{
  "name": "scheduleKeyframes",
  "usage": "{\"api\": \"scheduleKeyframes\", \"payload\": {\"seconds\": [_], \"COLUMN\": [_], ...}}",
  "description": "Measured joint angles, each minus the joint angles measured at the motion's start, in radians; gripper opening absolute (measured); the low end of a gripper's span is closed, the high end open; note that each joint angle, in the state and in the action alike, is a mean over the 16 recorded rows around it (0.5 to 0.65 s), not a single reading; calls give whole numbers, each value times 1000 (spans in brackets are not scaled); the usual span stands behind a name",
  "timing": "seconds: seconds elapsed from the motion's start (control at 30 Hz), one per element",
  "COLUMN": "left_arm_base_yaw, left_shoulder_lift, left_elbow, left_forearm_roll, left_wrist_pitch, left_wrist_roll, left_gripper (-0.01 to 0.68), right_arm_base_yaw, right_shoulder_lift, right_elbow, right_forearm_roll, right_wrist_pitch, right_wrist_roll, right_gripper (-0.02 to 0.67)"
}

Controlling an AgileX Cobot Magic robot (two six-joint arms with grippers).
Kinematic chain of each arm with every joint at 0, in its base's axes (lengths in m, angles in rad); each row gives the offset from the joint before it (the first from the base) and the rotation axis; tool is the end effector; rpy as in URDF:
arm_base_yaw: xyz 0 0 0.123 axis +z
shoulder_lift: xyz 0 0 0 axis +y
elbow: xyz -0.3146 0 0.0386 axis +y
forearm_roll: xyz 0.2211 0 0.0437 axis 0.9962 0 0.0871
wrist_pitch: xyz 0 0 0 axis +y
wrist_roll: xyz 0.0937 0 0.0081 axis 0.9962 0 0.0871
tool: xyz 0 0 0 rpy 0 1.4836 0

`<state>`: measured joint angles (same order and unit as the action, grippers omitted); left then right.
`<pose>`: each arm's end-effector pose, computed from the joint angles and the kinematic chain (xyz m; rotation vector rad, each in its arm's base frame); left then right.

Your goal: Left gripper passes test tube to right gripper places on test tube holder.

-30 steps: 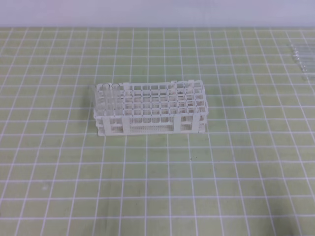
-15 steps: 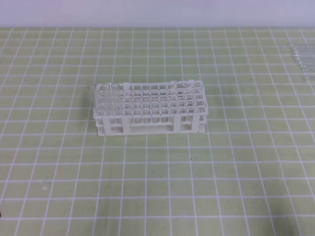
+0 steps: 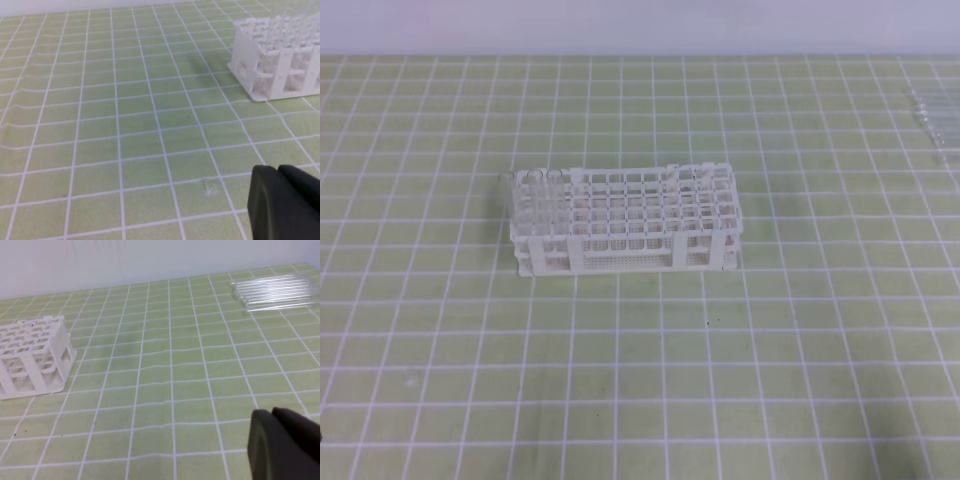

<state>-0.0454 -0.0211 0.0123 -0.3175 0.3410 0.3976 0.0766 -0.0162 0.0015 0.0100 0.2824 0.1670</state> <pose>-0.0040 -0.0097 0.1793 0.2026 1.7876 -0.0571 -0.0023 0.0001 0.1865 0.0857 1.7529 0.1872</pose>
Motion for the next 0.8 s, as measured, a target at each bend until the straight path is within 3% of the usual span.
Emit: {"api": "scheduleKeyframes", "payload": {"seconds": [0.8], "left_arm_base_yaw": [0], "left_shoulder_lift": [9], "left_elbow": [-6], "left_forearm_roll": [3], "left_wrist_pitch": [3], "left_wrist_roll": [1], "left_gripper": [0], "right_arm_base_yaw": [0], "right_shoulder_lift": [0], "right_elbow": [0], "right_forearm_roll": [-25], "right_wrist_pitch": [21], "right_wrist_roll": [-11], "right_gripper": [-2]}}
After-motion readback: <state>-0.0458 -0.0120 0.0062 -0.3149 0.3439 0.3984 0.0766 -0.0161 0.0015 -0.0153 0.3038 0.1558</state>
